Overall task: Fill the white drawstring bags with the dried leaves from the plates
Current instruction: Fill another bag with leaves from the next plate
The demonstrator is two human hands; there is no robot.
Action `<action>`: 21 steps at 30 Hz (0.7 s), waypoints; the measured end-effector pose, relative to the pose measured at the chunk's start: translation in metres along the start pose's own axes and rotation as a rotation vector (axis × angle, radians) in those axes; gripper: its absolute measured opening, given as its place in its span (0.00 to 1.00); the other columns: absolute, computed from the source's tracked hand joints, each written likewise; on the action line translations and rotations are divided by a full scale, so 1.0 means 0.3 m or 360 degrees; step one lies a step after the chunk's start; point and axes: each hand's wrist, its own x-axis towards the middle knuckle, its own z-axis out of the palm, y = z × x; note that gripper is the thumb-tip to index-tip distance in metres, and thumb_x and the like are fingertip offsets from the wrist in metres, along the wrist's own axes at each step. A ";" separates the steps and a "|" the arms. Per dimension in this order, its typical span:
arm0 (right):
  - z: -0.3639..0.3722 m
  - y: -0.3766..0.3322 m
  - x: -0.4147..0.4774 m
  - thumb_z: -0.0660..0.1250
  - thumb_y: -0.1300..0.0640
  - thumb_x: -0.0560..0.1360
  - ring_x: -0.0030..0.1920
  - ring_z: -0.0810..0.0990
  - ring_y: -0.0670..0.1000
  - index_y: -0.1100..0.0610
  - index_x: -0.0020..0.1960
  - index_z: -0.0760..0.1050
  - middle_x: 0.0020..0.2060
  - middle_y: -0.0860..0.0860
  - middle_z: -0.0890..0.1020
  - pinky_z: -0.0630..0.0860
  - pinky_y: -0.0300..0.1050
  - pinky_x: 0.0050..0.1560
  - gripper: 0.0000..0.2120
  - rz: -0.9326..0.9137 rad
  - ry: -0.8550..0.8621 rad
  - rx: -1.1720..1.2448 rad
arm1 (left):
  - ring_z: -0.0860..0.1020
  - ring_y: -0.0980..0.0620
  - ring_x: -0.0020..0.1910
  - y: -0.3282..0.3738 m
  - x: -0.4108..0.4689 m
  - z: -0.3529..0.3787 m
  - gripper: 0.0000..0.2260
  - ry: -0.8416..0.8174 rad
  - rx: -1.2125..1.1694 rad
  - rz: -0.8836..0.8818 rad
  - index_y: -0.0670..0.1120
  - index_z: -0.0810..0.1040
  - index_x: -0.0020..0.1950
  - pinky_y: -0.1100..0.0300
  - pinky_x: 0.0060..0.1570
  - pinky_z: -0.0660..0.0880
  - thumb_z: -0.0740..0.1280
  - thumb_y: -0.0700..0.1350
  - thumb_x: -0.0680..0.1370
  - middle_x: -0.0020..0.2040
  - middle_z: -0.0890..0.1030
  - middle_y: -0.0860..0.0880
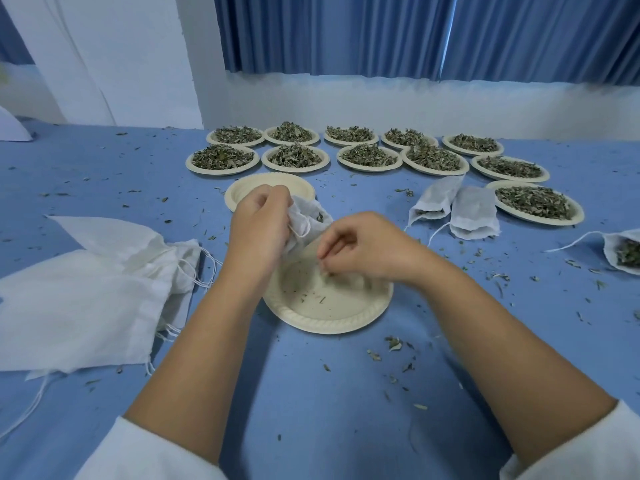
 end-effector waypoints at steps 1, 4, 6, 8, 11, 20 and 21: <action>-0.030 -0.001 -0.003 0.74 0.68 0.69 0.34 0.82 0.44 0.56 0.40 0.81 0.34 0.51 0.85 0.79 0.36 0.41 0.09 0.0002 0.0076 0.0144 | 0.59 0.58 0.17 0.001 -0.001 -0.001 0.11 -0.0011 0.0001 0.0003 0.46 0.64 0.33 0.69 0.19 0.58 0.57 0.38 0.75 0.18 0.66 0.56; -0.071 -0.004 -0.006 0.74 0.69 0.70 0.34 0.83 0.45 0.60 0.43 0.80 0.33 0.50 0.84 0.78 0.34 0.39 0.06 -0.0003 0.0396 0.0633 | 0.61 0.57 0.19 -0.008 -0.001 -0.003 0.09 -0.0085 -0.0016 0.0006 0.40 0.68 0.34 0.68 0.20 0.60 0.56 0.38 0.75 0.24 0.74 0.50; -0.059 -0.011 -0.003 0.74 0.68 0.71 0.35 0.83 0.46 0.61 0.44 0.80 0.34 0.50 0.84 0.79 0.35 0.41 0.06 -0.0062 0.0578 0.0807 | 0.62 0.57 0.21 -0.018 -0.001 0.002 0.08 -0.0128 0.0021 0.0000 0.40 0.70 0.35 0.66 0.22 0.61 0.56 0.39 0.74 0.32 0.77 0.43; -0.035 -0.019 0.002 0.74 0.68 0.71 0.36 0.83 0.46 0.60 0.43 0.80 0.34 0.49 0.84 0.79 0.35 0.42 0.06 -0.0150 0.0651 0.0861 | 0.63 0.57 0.21 -0.026 -0.003 0.011 0.09 -0.0162 0.0040 0.0026 0.44 0.67 0.33 0.66 0.23 0.61 0.57 0.39 0.74 0.31 0.77 0.44; -0.002 -0.027 0.004 0.75 0.68 0.69 0.37 0.83 0.45 0.57 0.41 0.80 0.35 0.48 0.84 0.80 0.37 0.43 0.09 -0.0278 0.0632 0.0712 | 0.64 0.58 0.20 -0.027 -0.007 0.022 0.13 -0.0170 0.0011 0.0056 0.46 0.65 0.31 0.70 0.20 0.60 0.57 0.38 0.75 0.22 0.72 0.54; 0.012 -0.016 0.004 0.74 0.67 0.69 0.36 0.79 0.39 0.56 0.41 0.80 0.34 0.45 0.83 0.72 0.29 0.38 0.08 -0.0450 0.0609 0.0134 | 0.68 0.63 0.19 -0.020 -0.012 0.026 0.23 -0.0175 -0.0106 0.0033 0.51 0.71 0.21 0.73 0.20 0.63 0.57 0.37 0.76 0.21 0.72 0.55; 0.011 -0.014 0.005 0.73 0.67 0.70 0.37 0.80 0.39 0.56 0.44 0.81 0.35 0.45 0.83 0.71 0.27 0.38 0.08 -0.0448 0.0580 0.0100 | 0.68 0.63 0.19 -0.019 -0.012 0.026 0.24 -0.0177 -0.0100 0.0032 0.51 0.70 0.20 0.73 0.19 0.63 0.57 0.37 0.76 0.20 0.71 0.55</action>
